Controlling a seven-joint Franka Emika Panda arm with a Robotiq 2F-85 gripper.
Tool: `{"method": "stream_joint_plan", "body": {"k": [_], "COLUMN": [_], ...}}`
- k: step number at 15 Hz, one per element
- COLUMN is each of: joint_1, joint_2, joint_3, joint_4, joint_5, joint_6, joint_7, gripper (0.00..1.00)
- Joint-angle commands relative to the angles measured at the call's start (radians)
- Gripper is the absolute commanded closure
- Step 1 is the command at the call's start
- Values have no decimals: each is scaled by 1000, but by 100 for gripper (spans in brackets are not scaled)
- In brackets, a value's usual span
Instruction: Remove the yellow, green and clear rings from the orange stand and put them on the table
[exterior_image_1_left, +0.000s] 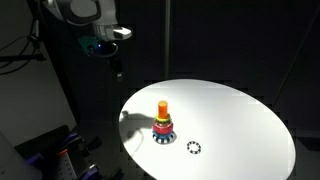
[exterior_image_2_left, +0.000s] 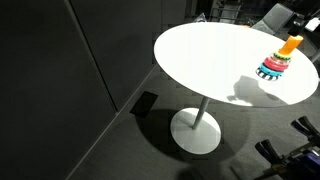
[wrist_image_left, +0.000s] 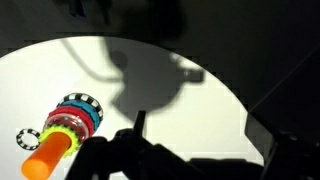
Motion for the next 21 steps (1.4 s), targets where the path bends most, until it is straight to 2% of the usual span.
{"method": "stream_joint_plan", "body": {"k": [1, 6, 16, 19, 21], "joint_1": [-39, -92, -184, -205, -205], "joint_2": [52, 116, 152, 179, 204], "joint_3": [-10, -20, -44, -65, -87], "joint_4": [0, -10, -73, -88, -91], "joint_5": [-64, -175, -429, -460, -437], "joint_6": [91, 196, 256, 309, 359], "joint_7": [55, 134, 364, 404, 390], "gripper": [0, 0, 0, 0, 0]}}
